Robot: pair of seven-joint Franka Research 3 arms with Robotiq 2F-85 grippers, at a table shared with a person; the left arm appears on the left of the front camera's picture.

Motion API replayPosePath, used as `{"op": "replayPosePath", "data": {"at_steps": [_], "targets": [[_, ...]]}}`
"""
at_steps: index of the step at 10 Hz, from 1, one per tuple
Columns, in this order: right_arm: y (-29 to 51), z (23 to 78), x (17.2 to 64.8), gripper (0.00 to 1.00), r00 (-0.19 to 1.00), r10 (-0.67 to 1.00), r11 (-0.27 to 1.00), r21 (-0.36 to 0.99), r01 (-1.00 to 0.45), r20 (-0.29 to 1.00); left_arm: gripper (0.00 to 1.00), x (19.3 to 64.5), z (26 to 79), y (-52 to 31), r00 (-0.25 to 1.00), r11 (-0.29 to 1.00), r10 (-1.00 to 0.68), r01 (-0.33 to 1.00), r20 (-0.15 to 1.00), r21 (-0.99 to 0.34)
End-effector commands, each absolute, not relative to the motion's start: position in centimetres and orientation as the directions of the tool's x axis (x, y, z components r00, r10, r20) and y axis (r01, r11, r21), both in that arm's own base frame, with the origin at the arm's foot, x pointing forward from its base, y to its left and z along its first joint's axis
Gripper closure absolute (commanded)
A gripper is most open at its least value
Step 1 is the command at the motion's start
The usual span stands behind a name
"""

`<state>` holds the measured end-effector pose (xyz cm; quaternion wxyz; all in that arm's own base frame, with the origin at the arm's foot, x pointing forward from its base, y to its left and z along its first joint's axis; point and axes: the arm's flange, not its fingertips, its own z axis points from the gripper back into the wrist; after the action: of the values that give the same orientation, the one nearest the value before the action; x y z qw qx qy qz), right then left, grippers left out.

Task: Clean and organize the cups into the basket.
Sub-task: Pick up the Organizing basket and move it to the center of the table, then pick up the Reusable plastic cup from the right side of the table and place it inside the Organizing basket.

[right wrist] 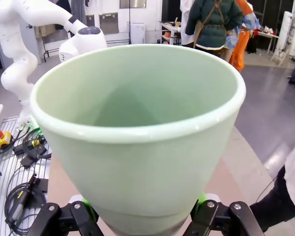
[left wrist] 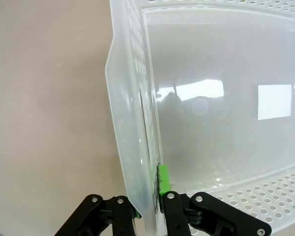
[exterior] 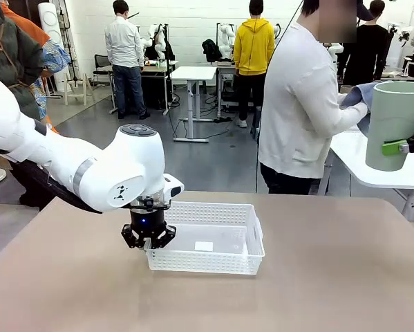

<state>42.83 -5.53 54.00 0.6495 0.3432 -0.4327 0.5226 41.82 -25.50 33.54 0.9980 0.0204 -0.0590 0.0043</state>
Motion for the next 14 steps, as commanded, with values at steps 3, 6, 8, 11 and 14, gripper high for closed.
{"op": "replayPosePath", "data": {"at_steps": [3, 6, 8, 11, 14], "targets": [[-5.5, 53.9, 42.8, 0.96, 0.067, 0.381, 0.210, -0.016, -0.978, 0.922, 1.00, 40.4, 34.0, -24.3, 0.988, 1.000, -0.003, -0.001, 0.156, 0.023], [-5.5, 53.9, 42.8, 0.96, 0.067, 0.381, 0.210, -0.016, -0.978, 0.922, 1.00, 41.7, 33.6, -25.5, 0.992, 0.999, 0.003, -0.008, 0.123, 0.039], [-2.5, 55.7, 42.3, 0.19, 0.040, 0.518, 0.185, -0.067, -0.981, 0.854, 1.00, 41.7, 33.6, -25.5, 0.992, 0.999, 0.003, -0.008, 0.123, 0.039], [12.8, 59.7, 43.9, 0.19, 0.008, 0.784, 0.050, -0.050, -0.998, 0.621, 1.00, 41.7, 33.6, -25.5, 0.992, 0.999, 0.003, -0.008, 0.123, 0.039], [24.4, 56.2, 45.2, 0.19, -0.007, 0.931, -0.022, 0.038, -0.999, 0.365, 1.00, 41.7, 33.6, -25.5, 0.992, 0.999, 0.003, -0.008, 0.123, 0.039]]}}
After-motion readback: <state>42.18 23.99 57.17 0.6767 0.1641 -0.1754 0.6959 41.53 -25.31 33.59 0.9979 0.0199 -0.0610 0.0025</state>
